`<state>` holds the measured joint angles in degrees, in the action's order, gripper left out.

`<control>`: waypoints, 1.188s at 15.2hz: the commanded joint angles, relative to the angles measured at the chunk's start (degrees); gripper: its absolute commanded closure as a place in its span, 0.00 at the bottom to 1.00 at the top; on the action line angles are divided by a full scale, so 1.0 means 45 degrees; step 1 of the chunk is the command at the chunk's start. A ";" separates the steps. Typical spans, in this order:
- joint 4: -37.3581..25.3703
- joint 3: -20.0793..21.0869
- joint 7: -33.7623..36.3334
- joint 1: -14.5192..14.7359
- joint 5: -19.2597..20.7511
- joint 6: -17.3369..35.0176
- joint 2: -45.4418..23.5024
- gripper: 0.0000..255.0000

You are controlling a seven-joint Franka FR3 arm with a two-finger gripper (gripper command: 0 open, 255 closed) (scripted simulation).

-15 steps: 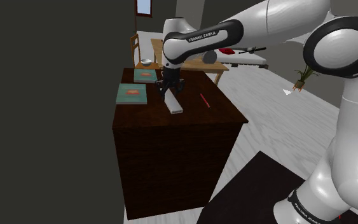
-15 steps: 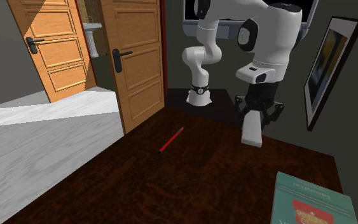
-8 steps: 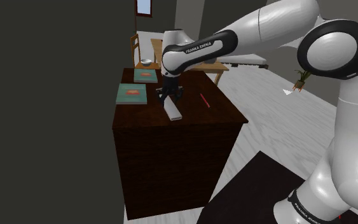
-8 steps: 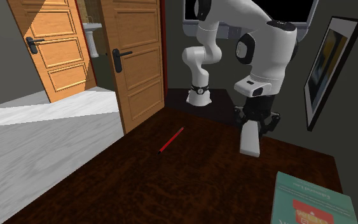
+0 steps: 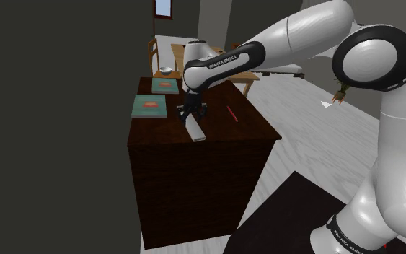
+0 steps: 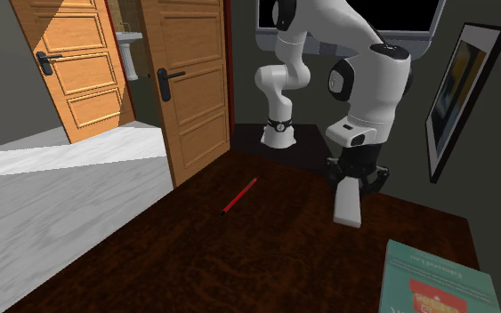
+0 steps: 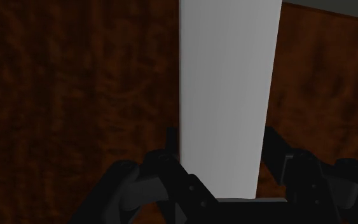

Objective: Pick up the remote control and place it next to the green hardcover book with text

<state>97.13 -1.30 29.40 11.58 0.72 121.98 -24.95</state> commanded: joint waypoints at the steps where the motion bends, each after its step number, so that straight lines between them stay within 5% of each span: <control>1: 0.0001 0.0000 0.0000 0.0000 0.0000 0.0010 0.0000 1.00; 4: 0.0001 0.0000 0.0000 0.0000 0.0000 0.0010 0.0000 1.00; 5: 0.0000 0.0000 0.0001 0.0001 0.0000 0.0009 -0.0001 0.00; 18: -0.0763 0.0001 0.0002 0.0019 0.0005 -0.1360 0.0605 0.00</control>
<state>93.67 -1.30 29.40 11.65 0.74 115.92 -22.29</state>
